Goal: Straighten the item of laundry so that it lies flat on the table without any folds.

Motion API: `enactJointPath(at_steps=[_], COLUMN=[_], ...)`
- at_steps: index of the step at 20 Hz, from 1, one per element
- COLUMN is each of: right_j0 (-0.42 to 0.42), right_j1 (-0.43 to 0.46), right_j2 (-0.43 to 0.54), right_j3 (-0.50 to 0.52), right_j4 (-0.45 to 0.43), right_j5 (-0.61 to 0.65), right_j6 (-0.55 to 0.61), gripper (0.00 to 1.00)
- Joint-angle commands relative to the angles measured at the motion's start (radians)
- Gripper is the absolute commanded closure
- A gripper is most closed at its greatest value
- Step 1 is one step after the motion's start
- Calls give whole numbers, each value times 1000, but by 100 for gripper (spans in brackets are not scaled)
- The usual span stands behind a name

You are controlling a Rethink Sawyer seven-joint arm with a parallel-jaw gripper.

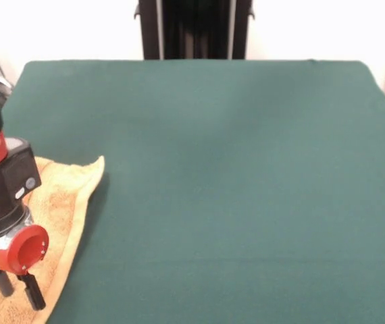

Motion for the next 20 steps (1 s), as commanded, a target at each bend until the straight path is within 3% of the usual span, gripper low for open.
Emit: enactJointPath(at_steps=[1,4,20], right_j0=[28,26,64], right_j1=[159,163,99], right_j2=[180,197,129], right_j3=[137,142,249], right_j4=[58,75,139], right_j5=[227,261,238], right_j6=[-399,-411,-159], gripper=[0,0,0])
